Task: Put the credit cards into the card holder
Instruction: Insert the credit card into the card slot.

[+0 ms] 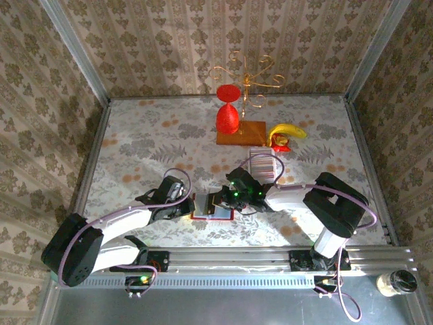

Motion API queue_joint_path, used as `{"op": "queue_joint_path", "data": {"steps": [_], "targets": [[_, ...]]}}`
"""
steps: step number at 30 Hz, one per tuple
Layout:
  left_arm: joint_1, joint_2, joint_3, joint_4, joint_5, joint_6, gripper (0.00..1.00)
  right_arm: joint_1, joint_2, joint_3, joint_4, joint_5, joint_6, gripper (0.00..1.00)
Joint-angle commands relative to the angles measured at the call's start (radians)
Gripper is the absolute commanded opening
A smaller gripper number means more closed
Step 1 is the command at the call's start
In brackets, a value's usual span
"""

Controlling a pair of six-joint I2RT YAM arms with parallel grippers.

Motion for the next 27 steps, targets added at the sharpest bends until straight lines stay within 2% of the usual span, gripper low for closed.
{"op": "queue_joint_path", "data": {"steps": [1,11,20,27], "targets": [[-0.024,0.033,-0.02,0.008,0.032,-0.015,0.15,0.006,0.025,-0.003,-0.008,0.0,0.005,0.05],[-0.029,0.029,-0.029,0.013,0.03,-0.02,0.15,0.007,0.051,0.054,-0.102,0.018,-0.044,0.12],[-0.033,0.024,-0.036,0.018,0.03,-0.021,0.15,0.006,0.009,0.106,-0.301,0.094,-0.117,0.29],[-0.035,0.02,-0.04,0.025,0.031,-0.024,0.15,0.013,0.032,0.139,-0.316,0.087,-0.127,0.26]]}}
